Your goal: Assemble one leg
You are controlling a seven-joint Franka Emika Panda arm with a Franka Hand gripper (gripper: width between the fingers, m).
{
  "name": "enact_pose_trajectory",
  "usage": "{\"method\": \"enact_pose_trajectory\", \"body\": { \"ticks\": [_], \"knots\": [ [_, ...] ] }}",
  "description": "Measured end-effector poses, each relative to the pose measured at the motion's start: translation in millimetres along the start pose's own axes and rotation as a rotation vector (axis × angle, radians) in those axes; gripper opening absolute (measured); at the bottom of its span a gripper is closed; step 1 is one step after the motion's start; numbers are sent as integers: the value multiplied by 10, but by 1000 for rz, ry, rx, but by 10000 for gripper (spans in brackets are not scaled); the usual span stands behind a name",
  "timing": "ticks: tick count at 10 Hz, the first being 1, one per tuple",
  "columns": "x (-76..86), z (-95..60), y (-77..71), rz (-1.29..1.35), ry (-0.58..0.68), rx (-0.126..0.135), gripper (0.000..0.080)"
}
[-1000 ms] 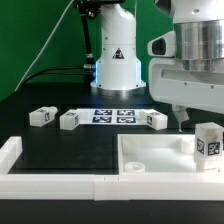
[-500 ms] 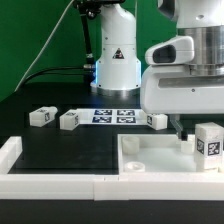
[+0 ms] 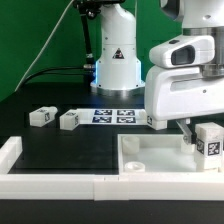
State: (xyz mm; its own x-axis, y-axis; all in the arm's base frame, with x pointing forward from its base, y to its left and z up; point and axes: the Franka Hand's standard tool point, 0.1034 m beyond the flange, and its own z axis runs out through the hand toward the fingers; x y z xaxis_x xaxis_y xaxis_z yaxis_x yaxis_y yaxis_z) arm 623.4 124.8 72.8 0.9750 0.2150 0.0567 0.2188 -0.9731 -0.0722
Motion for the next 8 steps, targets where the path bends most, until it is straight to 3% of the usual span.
{"method": "enact_pose_trajectory", "body": {
  "ticks": [1,2,3,6,8],
  "knots": [
    [0,1,-1,18,0,0,486],
    [0,1,5,18,0,0,347],
    [-1,2,12,19,0,-1,294],
    [1,1,15,59,2,-1,294],
    [10,6,20,317,23,5,294]
  ]
}}
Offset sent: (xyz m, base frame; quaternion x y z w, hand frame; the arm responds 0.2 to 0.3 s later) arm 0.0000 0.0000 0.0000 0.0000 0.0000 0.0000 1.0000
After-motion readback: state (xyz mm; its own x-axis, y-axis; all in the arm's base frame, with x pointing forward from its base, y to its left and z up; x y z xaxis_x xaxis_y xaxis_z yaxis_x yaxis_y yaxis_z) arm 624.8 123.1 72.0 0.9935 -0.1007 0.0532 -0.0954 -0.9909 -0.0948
